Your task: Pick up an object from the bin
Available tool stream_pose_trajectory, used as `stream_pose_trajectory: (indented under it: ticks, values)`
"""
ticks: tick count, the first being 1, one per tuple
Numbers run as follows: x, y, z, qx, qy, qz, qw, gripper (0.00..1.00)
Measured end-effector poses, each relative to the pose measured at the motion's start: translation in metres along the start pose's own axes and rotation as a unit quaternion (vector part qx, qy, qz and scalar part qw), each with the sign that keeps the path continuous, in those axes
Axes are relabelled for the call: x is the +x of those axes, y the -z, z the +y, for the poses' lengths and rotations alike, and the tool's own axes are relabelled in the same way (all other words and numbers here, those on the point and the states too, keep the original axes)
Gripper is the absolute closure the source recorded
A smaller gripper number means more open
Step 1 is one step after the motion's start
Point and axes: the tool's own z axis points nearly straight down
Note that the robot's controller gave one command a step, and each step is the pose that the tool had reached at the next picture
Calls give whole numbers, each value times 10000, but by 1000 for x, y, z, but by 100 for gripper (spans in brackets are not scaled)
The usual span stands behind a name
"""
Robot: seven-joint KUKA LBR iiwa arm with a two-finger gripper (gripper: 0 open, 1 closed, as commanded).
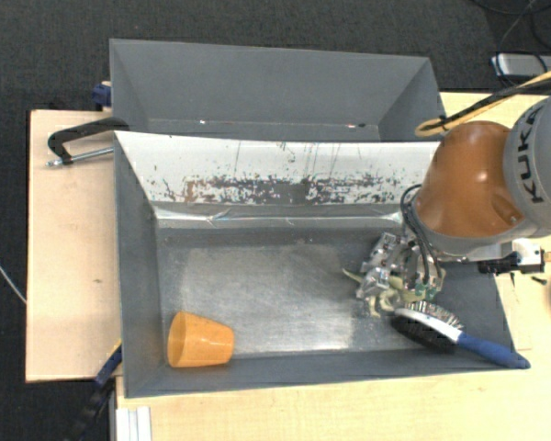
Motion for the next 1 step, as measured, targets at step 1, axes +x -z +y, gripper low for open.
stream_pose_trajectory:
  ticks: [1]
  values:
    - [-2,35,2,5,7,5,10000,100]
